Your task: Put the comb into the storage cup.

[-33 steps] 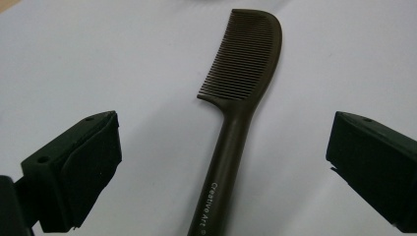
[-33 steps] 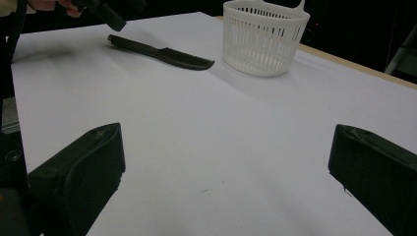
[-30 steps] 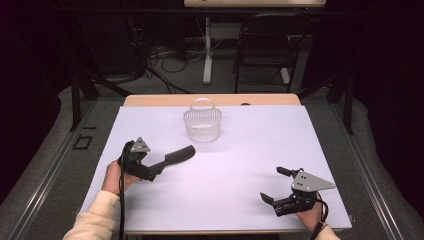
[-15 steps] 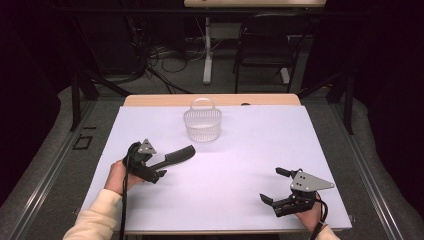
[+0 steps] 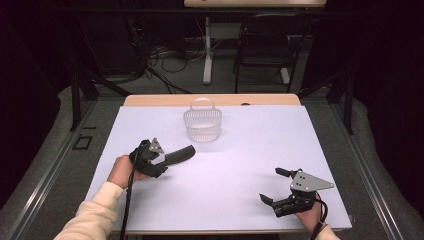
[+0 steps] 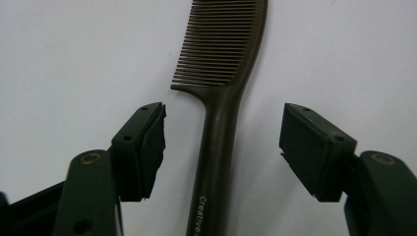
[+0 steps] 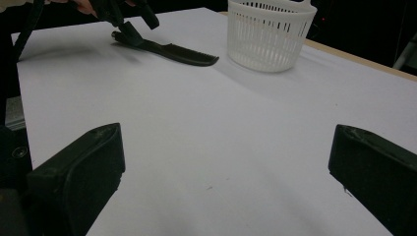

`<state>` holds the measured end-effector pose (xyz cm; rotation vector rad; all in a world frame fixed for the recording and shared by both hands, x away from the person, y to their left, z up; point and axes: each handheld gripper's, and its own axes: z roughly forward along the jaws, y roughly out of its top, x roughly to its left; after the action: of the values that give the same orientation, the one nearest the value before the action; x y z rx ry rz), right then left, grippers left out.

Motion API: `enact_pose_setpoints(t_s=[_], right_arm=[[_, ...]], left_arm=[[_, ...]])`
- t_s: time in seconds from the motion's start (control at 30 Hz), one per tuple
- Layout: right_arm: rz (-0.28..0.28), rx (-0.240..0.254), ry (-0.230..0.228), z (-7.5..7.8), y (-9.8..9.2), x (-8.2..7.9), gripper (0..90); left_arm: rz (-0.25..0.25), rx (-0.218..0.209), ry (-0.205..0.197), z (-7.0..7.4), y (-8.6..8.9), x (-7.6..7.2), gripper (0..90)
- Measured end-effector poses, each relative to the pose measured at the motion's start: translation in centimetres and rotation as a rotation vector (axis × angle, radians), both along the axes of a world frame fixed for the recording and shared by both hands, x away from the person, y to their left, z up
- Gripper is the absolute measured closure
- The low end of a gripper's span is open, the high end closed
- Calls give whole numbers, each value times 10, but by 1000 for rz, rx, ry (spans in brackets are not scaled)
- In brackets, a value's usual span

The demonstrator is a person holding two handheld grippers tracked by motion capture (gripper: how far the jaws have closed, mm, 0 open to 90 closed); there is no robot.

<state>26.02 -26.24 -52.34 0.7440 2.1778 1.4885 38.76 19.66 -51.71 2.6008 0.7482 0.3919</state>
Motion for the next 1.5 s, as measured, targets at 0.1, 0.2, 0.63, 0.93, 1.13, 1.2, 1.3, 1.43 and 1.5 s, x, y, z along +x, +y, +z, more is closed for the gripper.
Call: enact_pose_setpoints(t_s=[0.1, 0.2, 0.63, 0.93, 1.13, 1.2, 1.3, 1.43, 1.5], right_arm=[[-1, 0, -4, 0, 0, 0, 2], [-1, 0, -4, 0, 0, 0, 2], [-1, -2, -4, 0, 0, 0, 2], [-1, -5, -3, 0, -1, 0, 2], [1, -4, 0, 0, -1, 0, 2], [2, -5, 0, 0, 0, 0, 2], [1, -7, 0, 0, 0, 0, 2], [1, -8, 0, 0, 0, 0, 2], [0, -6, -2, 0, 0, 0, 2]], left_arm=[[-19, 35, 35, 2, -2, 4, 437], [-30, 55, 70, 3, -3, 9, 494], [-58, 101, 152, -5, -5, 22, 625], [-90, 130, 180, -11, -8, 27, 671], [-106, 124, 179, -11, -7, 29, 707], [-114, 126, 182, -11, -7, 29, 710], [-117, 129, 183, -10, -7, 29, 713], [-108, 123, 170, -9, -6, 28, 716], [-106, 111, 170, -7, -5, 27, 717]])
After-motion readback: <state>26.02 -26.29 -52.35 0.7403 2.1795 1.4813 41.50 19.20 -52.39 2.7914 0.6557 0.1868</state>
